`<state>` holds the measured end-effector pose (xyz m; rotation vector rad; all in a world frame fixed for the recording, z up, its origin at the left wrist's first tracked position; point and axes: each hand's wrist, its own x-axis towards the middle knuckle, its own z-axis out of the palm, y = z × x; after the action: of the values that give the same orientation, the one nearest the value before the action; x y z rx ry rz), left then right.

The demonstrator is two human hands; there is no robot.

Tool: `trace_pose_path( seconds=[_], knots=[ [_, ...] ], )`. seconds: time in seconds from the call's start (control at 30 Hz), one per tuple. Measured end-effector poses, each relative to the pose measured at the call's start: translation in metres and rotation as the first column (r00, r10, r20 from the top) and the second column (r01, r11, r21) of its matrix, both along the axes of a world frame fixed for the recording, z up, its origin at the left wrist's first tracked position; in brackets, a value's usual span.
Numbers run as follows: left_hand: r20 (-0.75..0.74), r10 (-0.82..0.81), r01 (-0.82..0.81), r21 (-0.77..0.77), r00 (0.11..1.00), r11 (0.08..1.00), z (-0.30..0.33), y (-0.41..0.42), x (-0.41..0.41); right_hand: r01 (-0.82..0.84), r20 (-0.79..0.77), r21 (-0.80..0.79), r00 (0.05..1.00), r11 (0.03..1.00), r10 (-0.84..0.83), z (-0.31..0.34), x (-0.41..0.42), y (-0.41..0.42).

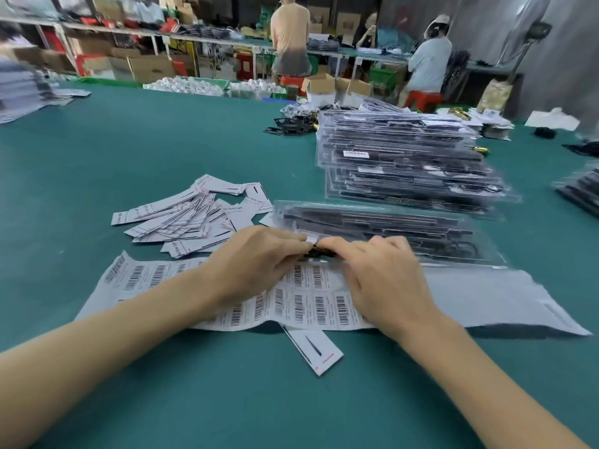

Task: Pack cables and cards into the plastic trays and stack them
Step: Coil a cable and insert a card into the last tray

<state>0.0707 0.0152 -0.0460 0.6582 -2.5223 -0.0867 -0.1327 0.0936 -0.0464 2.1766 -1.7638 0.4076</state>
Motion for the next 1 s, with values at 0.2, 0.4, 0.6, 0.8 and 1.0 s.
trace_pose_path(
  seconds=[0.2,0.4,0.6,0.8,1.0],
  knots=[
    [0.073,0.067,-0.066,-0.011,0.995,0.998,0.0,-0.005,-0.006,0.019,0.248,0.081,0.968,0.997,-0.039,-0.01,-0.007,0.002],
    [0.114,0.094,-0.089,-0.047,0.989,0.995,-0.005,-0.003,-0.02,-0.032,0.254,0.088,0.967,0.996,0.009,-0.013,-0.012,0.005],
    [0.145,0.071,-0.067,-0.029,0.987,0.997,-0.005,0.003,-0.026,-0.057,0.309,0.005,0.949,0.998,0.053,-0.01,-0.008,0.01],
    [0.195,0.055,-0.047,-0.046,0.979,0.998,-0.005,0.001,-0.023,-0.017,0.376,0.081,0.927,0.997,-0.015,0.01,-0.01,-0.005],
    [0.168,0.054,-0.04,-0.089,0.984,0.995,-0.002,0.0,-0.023,0.102,0.325,0.013,0.94,0.995,-0.101,0.045,0.013,-0.037]
  ],
)
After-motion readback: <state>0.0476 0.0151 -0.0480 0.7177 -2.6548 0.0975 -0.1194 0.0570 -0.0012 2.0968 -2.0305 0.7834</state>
